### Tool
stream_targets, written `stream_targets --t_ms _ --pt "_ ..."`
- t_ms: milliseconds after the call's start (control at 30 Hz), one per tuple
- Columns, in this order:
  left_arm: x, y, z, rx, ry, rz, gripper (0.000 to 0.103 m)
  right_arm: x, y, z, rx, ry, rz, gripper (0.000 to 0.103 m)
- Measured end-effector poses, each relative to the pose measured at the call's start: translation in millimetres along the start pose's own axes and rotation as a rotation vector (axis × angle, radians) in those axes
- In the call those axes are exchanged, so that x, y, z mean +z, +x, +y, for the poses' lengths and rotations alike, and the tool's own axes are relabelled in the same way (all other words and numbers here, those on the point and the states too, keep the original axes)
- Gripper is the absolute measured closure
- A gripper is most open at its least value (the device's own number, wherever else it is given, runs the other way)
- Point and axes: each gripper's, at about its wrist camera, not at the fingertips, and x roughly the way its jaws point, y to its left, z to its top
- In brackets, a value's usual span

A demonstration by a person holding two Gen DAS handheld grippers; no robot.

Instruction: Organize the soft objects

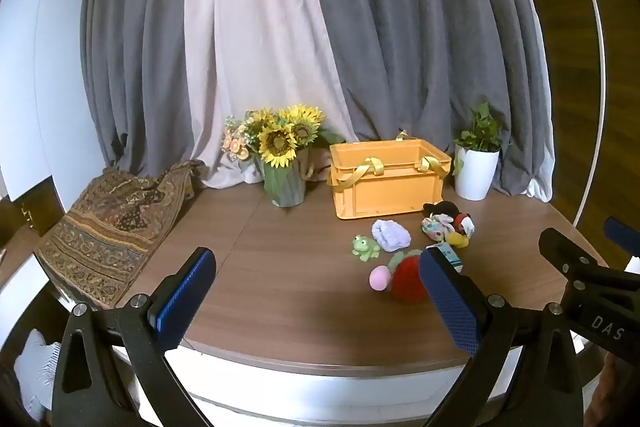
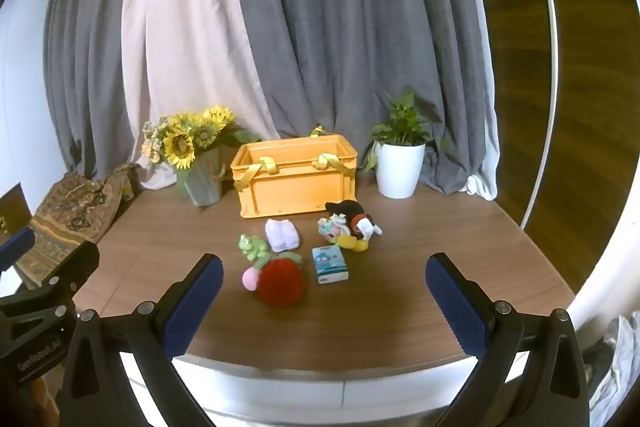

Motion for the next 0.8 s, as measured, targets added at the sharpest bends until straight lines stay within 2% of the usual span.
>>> stream_targets --t_ms 133,267,333,800 --pt "-1.9 4.4 -2.5 0.027 -0.002 0.001 0.0 0.4 -1.0 0.4 -0.001 -0.001 -0.003 0.0" --pt "1.3 -1.5 -9.5 0.047 0.005 -0.032 0.0 -0.1 -0.6 0.1 0.0 -0.002 -0.005 0.0" --pt "5.3 -8.6 0.7 0.046 -0.008 -0.049 0.0 -0.8 -5.4 0.3 -0.005 -0.005 -0.009 0.0" --pt "10.9 -13.2 -0.7 0.041 -0.005 -0.059 0.0 1.6 -3.4 -1.6 -0.002 0.011 -0.022 0.0"
